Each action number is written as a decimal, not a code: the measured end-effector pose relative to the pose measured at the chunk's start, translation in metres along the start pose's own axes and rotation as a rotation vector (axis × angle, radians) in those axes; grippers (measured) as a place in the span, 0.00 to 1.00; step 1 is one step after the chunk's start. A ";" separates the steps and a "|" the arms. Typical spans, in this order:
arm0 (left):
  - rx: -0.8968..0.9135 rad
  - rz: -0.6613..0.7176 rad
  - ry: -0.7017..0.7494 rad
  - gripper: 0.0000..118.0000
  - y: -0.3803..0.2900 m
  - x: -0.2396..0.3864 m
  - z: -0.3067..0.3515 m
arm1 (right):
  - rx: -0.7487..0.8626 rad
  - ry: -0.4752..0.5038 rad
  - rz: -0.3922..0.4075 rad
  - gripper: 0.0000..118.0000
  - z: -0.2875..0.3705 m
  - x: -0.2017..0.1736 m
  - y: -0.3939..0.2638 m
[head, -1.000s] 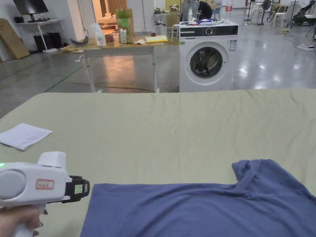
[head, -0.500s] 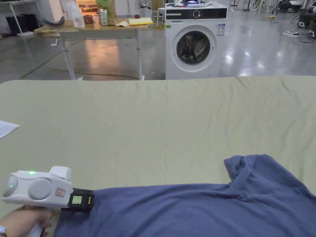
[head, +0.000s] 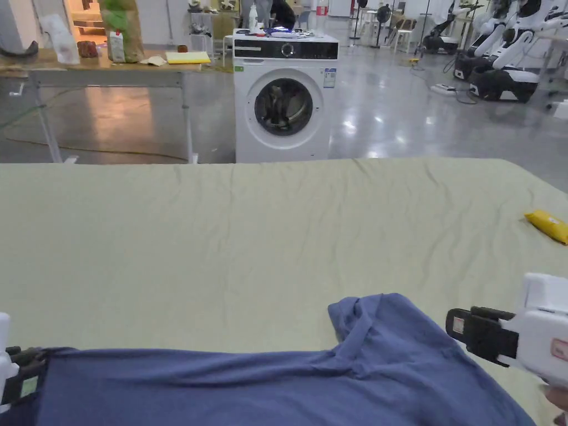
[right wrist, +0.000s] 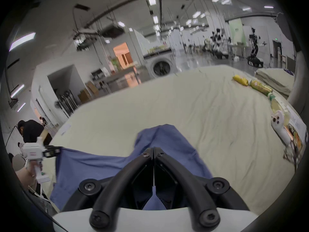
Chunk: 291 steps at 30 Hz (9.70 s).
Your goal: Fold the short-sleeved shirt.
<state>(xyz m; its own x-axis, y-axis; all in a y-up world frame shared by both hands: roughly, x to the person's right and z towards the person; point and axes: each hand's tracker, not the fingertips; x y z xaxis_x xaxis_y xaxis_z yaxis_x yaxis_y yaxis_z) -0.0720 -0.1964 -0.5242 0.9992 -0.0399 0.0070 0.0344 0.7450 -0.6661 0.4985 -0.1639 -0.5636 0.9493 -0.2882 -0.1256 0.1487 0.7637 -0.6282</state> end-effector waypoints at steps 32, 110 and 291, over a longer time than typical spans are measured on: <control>0.021 0.071 -0.024 0.01 0.021 -0.018 0.037 | -0.060 -0.148 0.081 0.00 -0.017 0.008 0.056; -0.258 1.021 -0.850 0.83 -0.164 -0.115 0.032 | 0.419 0.045 0.238 0.00 0.209 -0.168 -0.134; 0.041 0.200 -0.757 0.00 -0.065 0.222 0.113 | 0.291 0.126 0.017 0.00 0.228 -0.089 -0.151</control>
<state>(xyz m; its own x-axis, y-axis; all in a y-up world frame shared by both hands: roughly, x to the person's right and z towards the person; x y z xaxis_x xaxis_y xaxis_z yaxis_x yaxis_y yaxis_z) 0.1503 -0.1780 -0.3949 0.7285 0.5518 0.4058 -0.1621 0.7145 -0.6806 0.4542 -0.1223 -0.2826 0.9135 -0.3288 -0.2396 0.2231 0.8973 -0.3809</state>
